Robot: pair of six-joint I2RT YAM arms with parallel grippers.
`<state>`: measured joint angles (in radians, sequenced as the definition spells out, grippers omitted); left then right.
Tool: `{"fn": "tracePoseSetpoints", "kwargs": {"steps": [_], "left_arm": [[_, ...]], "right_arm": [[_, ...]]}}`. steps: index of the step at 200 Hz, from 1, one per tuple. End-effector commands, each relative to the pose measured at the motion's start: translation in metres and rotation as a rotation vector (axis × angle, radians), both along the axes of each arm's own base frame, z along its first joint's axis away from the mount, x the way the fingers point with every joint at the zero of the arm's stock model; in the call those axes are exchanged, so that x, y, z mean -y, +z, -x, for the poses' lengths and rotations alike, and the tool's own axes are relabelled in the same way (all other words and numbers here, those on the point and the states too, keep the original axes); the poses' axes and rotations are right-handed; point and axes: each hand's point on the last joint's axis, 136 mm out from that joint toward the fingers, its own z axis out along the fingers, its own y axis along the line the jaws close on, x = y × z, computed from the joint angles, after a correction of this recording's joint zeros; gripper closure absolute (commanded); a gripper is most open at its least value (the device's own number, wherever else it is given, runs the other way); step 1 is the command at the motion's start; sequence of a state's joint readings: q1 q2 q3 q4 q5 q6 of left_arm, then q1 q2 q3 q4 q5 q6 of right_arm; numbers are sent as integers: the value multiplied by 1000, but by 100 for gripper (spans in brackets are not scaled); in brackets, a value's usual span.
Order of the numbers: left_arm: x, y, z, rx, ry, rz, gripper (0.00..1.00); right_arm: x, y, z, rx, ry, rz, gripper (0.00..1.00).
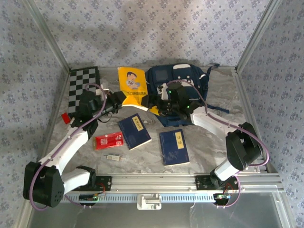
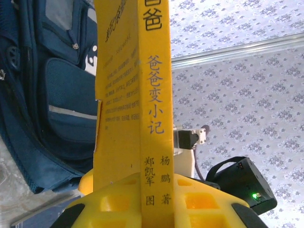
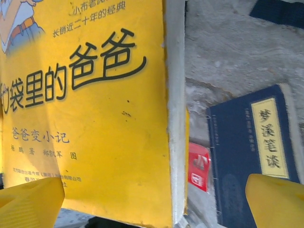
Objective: Pack books, pencil case, and school supplies into a backpack
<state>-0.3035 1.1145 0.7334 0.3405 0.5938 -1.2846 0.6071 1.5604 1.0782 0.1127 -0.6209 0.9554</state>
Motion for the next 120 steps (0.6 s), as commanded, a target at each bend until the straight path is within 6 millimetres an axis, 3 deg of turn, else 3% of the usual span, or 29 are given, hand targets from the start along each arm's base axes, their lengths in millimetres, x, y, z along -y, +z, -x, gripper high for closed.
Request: {"fn": "tracePoseSetpoints", "kwargs": {"steps": [1,48,70,120], "left_arm": [[13,48,7,158,-48,33,100],[10,35,8,133,-33,-8,100],[9,27,10,121,-34,-40,100],[6,14,20,107,-48,-122,100]], "right_arm": [[-9,48,1,61,31,-178,0],[-4,81,9,118,45,-278,2],[0,90,12,148,45,-281,11],[5,86,11,163,24,-246,38]]}}
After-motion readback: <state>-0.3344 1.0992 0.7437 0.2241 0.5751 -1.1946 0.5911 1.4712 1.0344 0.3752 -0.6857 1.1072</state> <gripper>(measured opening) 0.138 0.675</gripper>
